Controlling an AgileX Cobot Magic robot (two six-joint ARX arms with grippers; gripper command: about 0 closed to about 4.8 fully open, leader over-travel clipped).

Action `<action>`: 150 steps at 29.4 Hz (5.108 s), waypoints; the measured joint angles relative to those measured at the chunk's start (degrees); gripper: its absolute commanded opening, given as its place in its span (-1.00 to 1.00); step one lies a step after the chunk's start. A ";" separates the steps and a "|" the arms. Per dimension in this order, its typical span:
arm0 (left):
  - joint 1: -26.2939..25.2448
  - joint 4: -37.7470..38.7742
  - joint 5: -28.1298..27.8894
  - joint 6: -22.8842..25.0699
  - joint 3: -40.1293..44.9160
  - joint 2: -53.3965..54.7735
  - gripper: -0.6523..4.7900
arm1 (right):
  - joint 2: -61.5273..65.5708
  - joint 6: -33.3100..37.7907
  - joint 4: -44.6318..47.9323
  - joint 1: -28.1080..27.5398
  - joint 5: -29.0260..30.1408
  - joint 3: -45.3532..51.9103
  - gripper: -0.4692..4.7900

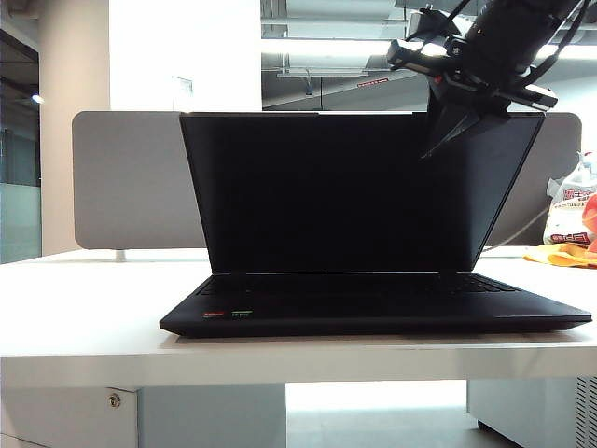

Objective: Open the lid of the laptop and use the keypad to enter the password "123".

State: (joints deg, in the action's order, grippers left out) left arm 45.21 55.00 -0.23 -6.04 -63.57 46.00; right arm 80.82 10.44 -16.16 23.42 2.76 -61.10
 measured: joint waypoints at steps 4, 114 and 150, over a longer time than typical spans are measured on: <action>0.00 -0.02 0.00 0.00 0.00 0.00 -0.78 | 0.07 -0.24 -0.02 -0.48 0.02 -0.02 -0.86; 0.02 -6.36 8.72 -0.11 -0.17 4.61 -0.78 | 29.66 -8.00 -29.57 -9.81 6.03 -26.47 -0.86; 0.00 -6.43 8.81 -0.17 -0.17 4.57 -0.78 | 34.23 -7.50 -24.22 -9.70 4.85 -26.40 -0.86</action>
State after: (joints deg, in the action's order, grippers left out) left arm 45.21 48.58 8.58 -6.22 -63.75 50.57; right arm 115.04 2.94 -40.38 13.72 7.62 -87.50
